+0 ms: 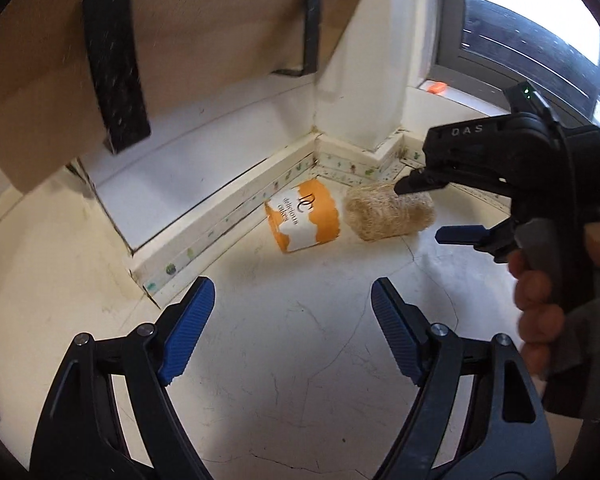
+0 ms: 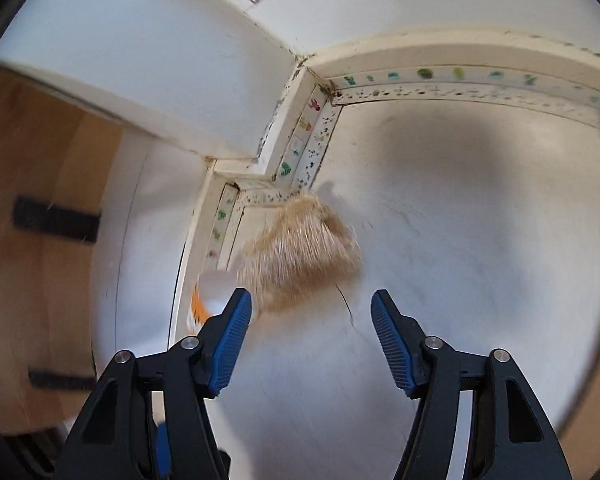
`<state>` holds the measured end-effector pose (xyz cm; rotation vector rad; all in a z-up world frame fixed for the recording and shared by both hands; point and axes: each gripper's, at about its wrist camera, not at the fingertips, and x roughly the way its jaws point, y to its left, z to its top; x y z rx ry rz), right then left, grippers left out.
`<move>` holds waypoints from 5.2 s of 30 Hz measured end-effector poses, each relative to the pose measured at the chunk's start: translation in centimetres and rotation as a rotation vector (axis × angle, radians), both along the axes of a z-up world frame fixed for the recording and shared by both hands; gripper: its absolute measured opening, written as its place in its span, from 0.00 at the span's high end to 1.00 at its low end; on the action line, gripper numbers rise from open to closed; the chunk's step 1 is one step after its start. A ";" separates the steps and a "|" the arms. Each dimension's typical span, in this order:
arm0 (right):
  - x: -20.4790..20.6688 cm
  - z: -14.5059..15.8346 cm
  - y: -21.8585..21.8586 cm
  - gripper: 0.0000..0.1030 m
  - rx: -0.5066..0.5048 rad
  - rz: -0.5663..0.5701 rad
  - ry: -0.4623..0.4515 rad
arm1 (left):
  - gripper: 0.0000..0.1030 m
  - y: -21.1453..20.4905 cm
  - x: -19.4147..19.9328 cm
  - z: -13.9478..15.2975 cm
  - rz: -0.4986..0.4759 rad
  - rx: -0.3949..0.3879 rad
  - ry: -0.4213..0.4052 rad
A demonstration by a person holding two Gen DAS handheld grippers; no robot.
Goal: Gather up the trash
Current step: 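Grasp the fiber scrubber with the right tool, then grasp the orange-and-white paper cup with the left tool while the right tool holds the scrubber, then carry the paper cup and scrubber down to the trash bin with both tools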
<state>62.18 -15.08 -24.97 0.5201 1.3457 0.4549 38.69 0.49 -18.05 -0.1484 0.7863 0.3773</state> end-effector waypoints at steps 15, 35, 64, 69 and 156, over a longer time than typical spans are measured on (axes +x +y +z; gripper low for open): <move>2.6 -1.9 2.8 0.51 -0.037 0.053 -0.054 | 0.23 -1.4 2.8 -1.6 -0.120 0.190 0.063; -5.7 -1.7 -3.9 0.52 0.033 0.090 -0.075 | 0.23 -4.7 10.5 -5.2 -0.537 0.642 0.332; -10.2 0.6 -6.3 0.52 0.003 0.067 -0.134 | 0.41 -2.5 13.9 -7.8 -0.532 0.601 0.520; -11.1 1.0 -6.4 0.52 0.002 0.065 -0.142 | 0.46 -2.9 14.3 -8.3 -0.519 0.628 0.545; -66.3 -36.6 -0.7 0.50 -0.343 -0.052 0.153 | 0.50 0.2 -36.7 -42.7 -0.630 -0.159 0.680</move>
